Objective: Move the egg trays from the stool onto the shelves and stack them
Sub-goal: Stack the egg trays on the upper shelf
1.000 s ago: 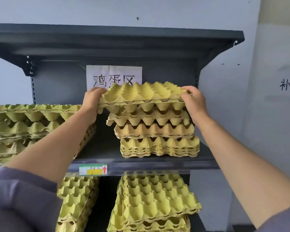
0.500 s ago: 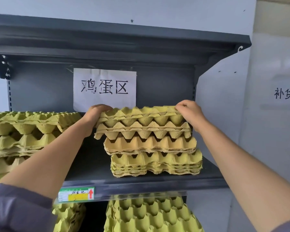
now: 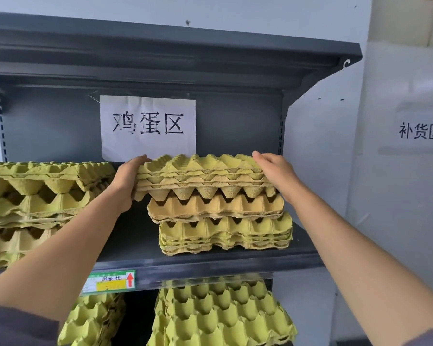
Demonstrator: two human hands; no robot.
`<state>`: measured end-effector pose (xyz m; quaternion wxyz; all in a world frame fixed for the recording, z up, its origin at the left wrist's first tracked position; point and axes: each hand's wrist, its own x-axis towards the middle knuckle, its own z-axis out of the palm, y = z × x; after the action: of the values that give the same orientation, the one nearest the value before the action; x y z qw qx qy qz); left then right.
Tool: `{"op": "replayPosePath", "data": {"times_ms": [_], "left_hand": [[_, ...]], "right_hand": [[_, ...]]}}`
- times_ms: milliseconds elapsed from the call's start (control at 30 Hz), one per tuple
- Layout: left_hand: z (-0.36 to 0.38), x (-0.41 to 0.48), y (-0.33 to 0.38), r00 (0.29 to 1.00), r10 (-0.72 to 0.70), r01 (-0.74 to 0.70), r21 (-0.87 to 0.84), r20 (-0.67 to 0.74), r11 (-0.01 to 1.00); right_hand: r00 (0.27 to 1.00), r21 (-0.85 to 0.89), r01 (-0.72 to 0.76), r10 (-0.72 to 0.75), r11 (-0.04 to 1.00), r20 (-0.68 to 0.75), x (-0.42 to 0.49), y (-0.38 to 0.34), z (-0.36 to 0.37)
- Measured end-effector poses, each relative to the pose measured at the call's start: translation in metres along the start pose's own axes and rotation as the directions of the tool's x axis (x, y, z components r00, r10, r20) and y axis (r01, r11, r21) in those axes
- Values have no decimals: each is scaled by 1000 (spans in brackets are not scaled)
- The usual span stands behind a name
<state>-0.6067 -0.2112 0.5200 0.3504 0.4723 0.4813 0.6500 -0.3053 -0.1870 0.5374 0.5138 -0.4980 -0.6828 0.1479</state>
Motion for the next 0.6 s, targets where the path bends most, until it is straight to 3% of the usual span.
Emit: {"op": "replayPosePath", "data": {"times_ms": [233, 333, 467, 600], "left_hand": [[1, -15, -8, 995, -75, 85, -154, 71, 984], [3, -19, -8, 995, -65, 79, -222, 69, 972], [14, -23, -3, 1000, -20, 14, -281, -19, 960], [19, -22, 2, 1000, 15, -19, -305, -15, 952]], "right_hand": [[953, 177, -280, 250, 944, 171, -1, 8, 1], [937, 233, -342, 312, 910, 156, 0, 8, 6], [944, 305, -324, 328, 895, 41, 2, 6, 11], [961, 399, -241, 274, 885, -27, 3, 8, 6]]}}
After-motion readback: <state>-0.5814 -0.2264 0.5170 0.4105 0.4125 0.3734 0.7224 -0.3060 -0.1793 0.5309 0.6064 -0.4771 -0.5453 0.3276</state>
